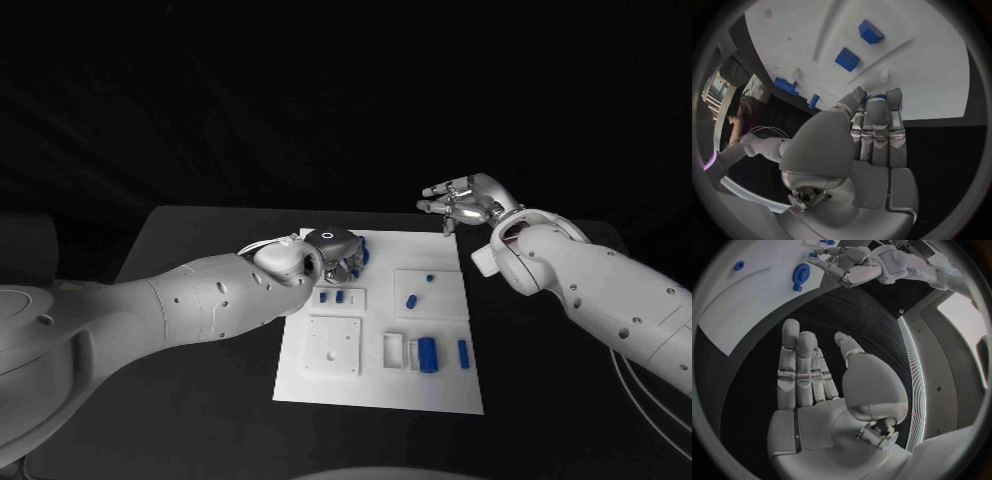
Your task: Assemble the parts on the task board
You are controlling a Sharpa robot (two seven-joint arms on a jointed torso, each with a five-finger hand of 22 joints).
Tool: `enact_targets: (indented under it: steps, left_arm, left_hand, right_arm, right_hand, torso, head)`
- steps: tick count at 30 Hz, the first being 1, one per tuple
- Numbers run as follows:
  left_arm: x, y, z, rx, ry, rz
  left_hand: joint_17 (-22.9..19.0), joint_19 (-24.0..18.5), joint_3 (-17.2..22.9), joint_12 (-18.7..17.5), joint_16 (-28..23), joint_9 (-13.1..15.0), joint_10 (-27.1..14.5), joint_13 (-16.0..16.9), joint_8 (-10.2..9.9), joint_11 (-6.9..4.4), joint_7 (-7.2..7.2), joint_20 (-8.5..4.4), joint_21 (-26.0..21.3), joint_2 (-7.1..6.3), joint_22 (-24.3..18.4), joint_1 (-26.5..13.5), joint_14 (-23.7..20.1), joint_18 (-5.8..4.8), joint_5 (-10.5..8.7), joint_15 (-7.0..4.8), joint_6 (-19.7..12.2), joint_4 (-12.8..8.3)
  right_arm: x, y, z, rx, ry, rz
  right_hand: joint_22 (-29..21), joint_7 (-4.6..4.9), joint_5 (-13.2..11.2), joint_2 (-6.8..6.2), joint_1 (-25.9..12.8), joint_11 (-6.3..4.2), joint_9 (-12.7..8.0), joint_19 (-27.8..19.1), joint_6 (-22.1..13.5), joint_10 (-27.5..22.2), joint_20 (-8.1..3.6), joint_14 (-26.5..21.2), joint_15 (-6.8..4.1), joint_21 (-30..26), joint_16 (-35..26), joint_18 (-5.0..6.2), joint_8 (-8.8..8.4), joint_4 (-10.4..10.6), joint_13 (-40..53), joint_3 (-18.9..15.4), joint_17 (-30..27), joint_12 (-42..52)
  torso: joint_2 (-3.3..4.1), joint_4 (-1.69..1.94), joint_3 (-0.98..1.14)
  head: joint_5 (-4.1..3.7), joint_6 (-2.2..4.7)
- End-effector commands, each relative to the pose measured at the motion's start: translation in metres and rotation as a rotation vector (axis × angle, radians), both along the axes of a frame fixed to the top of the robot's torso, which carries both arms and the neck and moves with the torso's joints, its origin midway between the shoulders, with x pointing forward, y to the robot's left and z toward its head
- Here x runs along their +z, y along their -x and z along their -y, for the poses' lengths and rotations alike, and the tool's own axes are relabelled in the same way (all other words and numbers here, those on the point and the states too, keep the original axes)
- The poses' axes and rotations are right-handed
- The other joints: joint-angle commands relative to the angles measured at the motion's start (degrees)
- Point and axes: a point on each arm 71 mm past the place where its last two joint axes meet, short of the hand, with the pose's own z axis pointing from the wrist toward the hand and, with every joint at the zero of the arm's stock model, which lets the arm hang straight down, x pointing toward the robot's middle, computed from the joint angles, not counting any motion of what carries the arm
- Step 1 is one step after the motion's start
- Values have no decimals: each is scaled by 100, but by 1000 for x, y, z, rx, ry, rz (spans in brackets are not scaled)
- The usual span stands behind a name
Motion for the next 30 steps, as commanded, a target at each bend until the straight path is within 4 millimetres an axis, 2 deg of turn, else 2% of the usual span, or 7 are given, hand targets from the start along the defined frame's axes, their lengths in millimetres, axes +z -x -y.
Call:
enact_targets:
  steps: [1, 4, 9, 14, 18, 23, 30]
  left_arm:
    - [7, 1, -1, 5, 50, -13]
    - [11, 1, -7, 15, 62, -24]
    - [12, 2, -16, 26, 56, -50]
    - [12, 3, -26, 39, 46, -64]
    - [11, 2, -31, 48, 37, -72]
    - [9, 1, -33, 52, 25, -82]
    - [7, -1, -35, 63, 6, -91]
  left_hand:
    - [1, -49, 10, -23, -44, 8, -12, 9, 37, 27, 15, -29, 41, 21, 112, -27, 23, 43, 21, 10, -13, -38]
    - [-3, -58, 12, -23, -55, 8, -12, 9, 37, 26, 14, -29, 43, 20, 112, -30, 17, 40, 21, 10, -9, -42]
    - [-12, -105, 13, -23, -90, 6, -11, 10, 36, 27, 14, -28, 64, -6, 113, -45, 6, 28, 3, 12, -12, -78]
    - [-14, -114, 14, -24, -99, 5, -16, 9, 34, 29, 16, -27, 74, -10, 113, -44, 1, 28, -3, 13, -20, -89]
    - [-16, -125, 16, -23, -107, 5, -22, 9, 36, 32, 17, -25, 80, -6, 112, -45, -2, 28, -10, 15, -24, -90]
    - [-16, -133, 13, -24, -113, 4, -31, 9, 35, 36, 21, -24, 87, -9, 111, -42, -9, 27, -23, 18, -38, -94]
    - [-17, -142, 15, -24, -119, 5, -41, 9, 36, 40, 24, -23, 92, -8, 111, -34, -16, 28, -23, 20, -45, -101]
  right_arm:
    - [0, 0, 0, 8, 2, 7]
    - [0, 0, 1, 7, 4, 5]
    - [0, 0, 2, 4, 6, 4]
    - [0, 0, 4, 1, 8, 3]
    - [0, 0, 5, 0, 9, 3]
    - [0, 0, 4, 2, 8, 3]
    - [0, 0, 4, 3, 8, 3]
  right_hand:
    - [-4, 31, 21, -24, -15, 12, 8, 179, 7, -5, 47, -7, 15, 27, 20, 90, 17, -12, -6, 34, -8, -16]
    - [-4, 31, 21, -24, -15, 12, 8, 179, 7, -5, 47, -7, 15, 27, 20, 90, 17, -12, -6, 34, -8, -16]
    - [-4, 31, 21, -24, -15, 12, 8, 179, 7, -5, 47, -7, 15, 27, 20, 90, 17, -12, -6, 34, -8, -16]
    - [-4, 31, 21, -24, -15, 12, 8, 179, 7, -5, 47, -7, 15, 27, 20, 90, 17, -12, -6, 34, -8, -16]
    - [-4, 31, 21, -24, -15, 12, 8, 179, 7, -5, 47, -7, 15, 27, 20, 90, 17, -12, -6, 34, -8, -16]
    - [-24, 29, 24, -34, -29, 13, 8, 180, 15, -11, 47, -7, 16, 38, 25, 91, 17, -10, -6, 51, -12, -17]
    - [-24, 29, 24, -34, -29, 13, 8, 180, 15, -11, 47, -7, 16, 38, 25, 91, 17, -10, -6, 51, -12, -17]
  torso:
    - [-3, 6, 3]
    - [-4, 14, 5]
    - [5, 4, 6]
    - [5, 7, -3]
    - [6, -2, 2]
    - [10, -22, 3]
    - [10, -19, 5]
  head:
    - [5, -11]
    - [-1, -13]
    - [17, 4]
    - [22, -6]
    - [34, -11]
    - [64, -7]
    - [64, -22]
